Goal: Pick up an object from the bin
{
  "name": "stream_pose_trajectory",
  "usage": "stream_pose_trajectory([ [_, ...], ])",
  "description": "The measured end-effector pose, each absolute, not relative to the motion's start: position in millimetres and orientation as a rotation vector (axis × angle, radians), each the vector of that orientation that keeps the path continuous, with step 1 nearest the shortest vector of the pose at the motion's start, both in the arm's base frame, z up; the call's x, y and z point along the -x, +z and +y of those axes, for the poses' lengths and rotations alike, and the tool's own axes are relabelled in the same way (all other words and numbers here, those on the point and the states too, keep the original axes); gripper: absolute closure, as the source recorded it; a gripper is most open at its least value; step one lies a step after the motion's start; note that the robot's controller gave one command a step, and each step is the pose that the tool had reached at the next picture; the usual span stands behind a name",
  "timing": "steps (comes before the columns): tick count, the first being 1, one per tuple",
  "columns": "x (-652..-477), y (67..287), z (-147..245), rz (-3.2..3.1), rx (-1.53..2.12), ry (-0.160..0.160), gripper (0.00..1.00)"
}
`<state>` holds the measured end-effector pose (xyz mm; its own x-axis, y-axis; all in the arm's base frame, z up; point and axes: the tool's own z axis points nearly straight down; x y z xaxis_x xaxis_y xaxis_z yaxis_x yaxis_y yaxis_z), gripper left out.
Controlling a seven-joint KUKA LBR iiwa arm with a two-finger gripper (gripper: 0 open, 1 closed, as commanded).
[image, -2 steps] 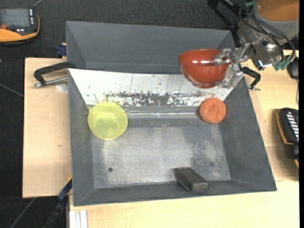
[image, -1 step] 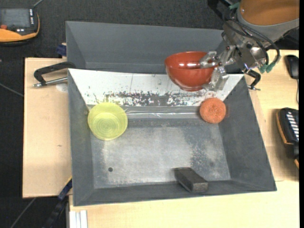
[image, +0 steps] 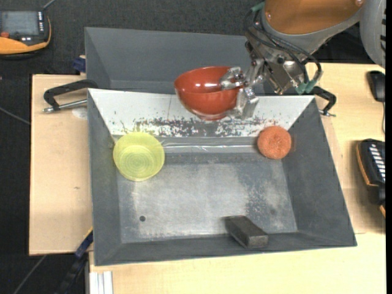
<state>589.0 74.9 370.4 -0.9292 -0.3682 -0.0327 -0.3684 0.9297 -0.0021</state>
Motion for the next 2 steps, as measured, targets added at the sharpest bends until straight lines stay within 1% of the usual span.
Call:
stream_pose_trajectory([
  [1, -568.9, 370.5, -9.2, 2.942, 1.002, -0.002, 1.0],
  [2, -574.9, 341.3, -101.9, 2.718, 1.511, -0.012, 1.0],
])
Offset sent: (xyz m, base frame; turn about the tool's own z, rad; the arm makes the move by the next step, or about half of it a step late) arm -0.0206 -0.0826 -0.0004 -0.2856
